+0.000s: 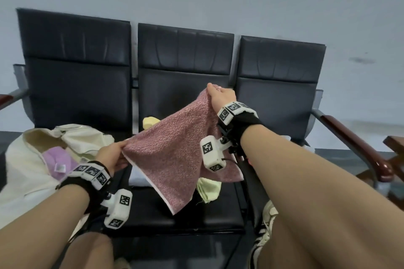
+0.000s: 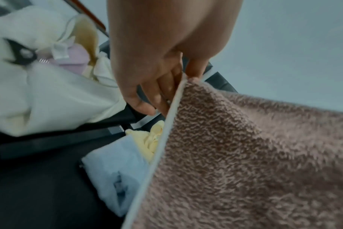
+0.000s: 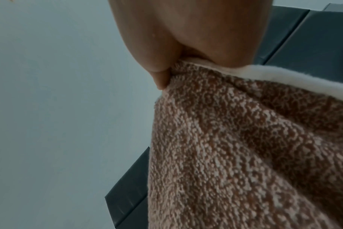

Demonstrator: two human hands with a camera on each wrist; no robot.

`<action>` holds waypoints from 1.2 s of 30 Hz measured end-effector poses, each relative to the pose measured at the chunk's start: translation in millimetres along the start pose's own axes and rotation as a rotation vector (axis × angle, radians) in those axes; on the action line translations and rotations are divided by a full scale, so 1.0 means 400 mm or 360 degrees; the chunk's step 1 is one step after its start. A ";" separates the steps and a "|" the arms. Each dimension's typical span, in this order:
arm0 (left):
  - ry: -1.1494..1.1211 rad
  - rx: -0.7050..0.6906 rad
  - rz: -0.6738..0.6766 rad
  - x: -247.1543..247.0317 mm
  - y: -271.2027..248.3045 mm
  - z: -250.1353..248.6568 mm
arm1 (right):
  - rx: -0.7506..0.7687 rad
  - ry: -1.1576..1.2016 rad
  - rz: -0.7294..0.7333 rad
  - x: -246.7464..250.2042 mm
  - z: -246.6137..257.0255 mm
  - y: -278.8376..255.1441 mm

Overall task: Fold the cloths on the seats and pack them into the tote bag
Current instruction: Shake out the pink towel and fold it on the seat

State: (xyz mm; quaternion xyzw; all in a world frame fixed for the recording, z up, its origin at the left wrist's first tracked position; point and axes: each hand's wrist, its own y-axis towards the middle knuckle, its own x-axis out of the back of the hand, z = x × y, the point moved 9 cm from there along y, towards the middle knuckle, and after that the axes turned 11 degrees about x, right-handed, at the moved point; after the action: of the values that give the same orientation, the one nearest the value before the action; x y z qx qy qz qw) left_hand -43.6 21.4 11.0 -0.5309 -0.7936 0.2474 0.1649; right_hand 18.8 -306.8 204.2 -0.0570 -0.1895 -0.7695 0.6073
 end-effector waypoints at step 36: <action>-0.0739 -0.0329 0.0504 0.054 -0.174 -0.197 | -0.0714 0.0361 0.0485 0.024 -0.105 -0.081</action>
State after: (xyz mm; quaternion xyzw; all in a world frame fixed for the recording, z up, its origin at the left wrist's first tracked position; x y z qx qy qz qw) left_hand -63.3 36.7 115.3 -0.5911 -0.7384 0.3028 -0.1165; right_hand -8.7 -324.3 161.3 -0.1312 0.0652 -0.6934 0.7055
